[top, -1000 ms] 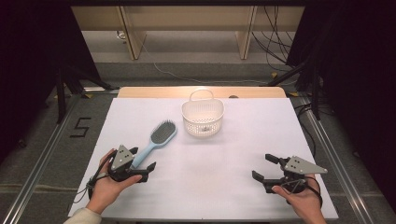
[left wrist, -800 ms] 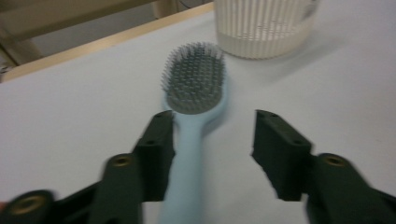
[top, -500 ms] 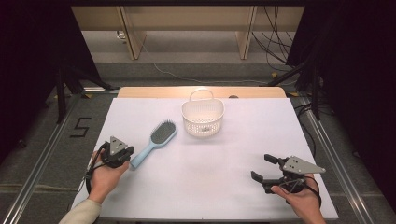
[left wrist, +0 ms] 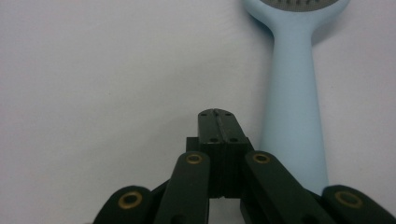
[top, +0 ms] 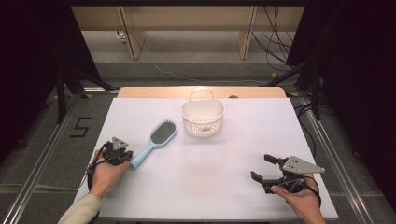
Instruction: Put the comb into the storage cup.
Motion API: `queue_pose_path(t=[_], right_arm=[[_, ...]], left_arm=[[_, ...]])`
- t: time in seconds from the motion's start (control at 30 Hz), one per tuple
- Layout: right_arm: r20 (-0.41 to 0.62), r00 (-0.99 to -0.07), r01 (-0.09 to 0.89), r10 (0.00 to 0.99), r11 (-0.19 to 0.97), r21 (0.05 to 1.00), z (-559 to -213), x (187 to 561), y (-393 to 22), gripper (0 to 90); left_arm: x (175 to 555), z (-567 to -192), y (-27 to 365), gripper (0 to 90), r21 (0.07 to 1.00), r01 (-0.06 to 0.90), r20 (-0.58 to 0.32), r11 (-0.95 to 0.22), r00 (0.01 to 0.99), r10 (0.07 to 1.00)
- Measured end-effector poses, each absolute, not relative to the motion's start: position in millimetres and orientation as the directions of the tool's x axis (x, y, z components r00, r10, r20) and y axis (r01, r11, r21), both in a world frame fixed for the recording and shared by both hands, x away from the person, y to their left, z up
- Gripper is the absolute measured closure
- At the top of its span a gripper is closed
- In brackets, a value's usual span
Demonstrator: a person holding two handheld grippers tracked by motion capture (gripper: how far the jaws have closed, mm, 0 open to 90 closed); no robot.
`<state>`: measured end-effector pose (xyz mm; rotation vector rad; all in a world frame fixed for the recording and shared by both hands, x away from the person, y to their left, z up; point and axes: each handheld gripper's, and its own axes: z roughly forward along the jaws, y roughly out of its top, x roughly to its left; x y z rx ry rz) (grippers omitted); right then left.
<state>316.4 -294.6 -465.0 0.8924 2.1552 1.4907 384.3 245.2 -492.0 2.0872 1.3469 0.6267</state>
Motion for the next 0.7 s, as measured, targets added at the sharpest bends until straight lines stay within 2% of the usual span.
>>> queue_pose_path(t=[0.7], right_arm=[[0.057,-0.726,0.300,0.685,0.241,0.923,-466.1,317.2,-295.5,16.4]], left_arm=[[376.4,-491.5,236.8,89.6,0.655,0.668,0.039,-0.354,0.439,0.898]])
